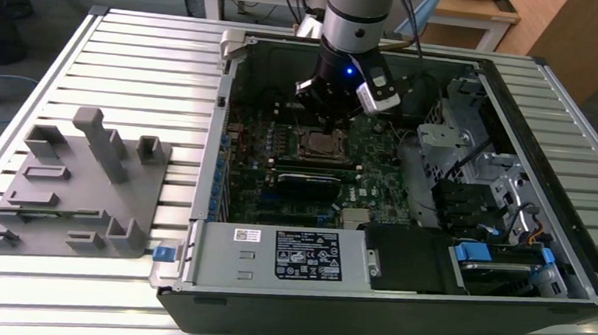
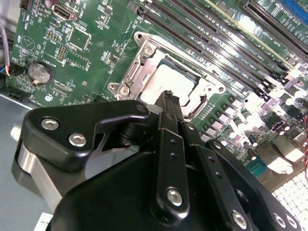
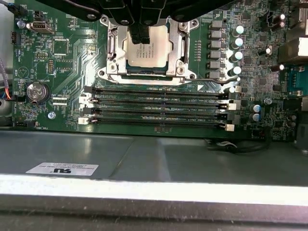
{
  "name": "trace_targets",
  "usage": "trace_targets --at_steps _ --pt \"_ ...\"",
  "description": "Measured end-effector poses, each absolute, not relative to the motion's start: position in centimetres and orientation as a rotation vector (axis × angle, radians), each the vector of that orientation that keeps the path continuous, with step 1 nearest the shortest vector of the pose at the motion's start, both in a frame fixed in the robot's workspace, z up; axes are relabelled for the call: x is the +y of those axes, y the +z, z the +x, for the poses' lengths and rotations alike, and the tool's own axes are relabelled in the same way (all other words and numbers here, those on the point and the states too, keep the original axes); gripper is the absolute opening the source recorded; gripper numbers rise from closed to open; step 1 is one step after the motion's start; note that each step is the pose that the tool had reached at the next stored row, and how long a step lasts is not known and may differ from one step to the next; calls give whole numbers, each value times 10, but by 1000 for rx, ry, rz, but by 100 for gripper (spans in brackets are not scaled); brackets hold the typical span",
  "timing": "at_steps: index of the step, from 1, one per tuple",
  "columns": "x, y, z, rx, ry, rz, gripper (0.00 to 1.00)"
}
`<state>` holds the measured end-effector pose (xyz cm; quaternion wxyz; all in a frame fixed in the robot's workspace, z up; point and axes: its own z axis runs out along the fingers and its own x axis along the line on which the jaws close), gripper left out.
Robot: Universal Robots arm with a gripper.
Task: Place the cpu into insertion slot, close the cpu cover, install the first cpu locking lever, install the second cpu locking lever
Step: 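Close the cpu cover, then install the first cpu locking lever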
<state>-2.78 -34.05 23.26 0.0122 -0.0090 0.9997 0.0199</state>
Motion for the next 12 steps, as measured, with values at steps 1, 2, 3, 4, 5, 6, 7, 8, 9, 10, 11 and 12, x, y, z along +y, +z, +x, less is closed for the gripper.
trace_targets --at_steps 1,2,3,4,5,6,7,8,9,10,11,12 --pt "-341 233 -27 3116 62 -28 11" --pt "-341 233 -27 3116 62 -27 11" --pt "-341 233 -27 3116 62 -26 11" --pt "-340 233 -27 3116 62 -25 11" --pt "-340 233 -27 3116 62 -23 11" --pt "-340 233 -27 3116 62 -21 11" --pt "-340 233 -27 3116 62 -21 11" --pt "-340 233 -27 3116 62 -21 11" --pt "-340 233 -27 3116 62 -21 11" --pt "-340 233 -27 3116 62 -21 11" --pt "-340 233 -27 3116 62 -21 11" --pt "-340 233 -27 3116 62 -21 11"
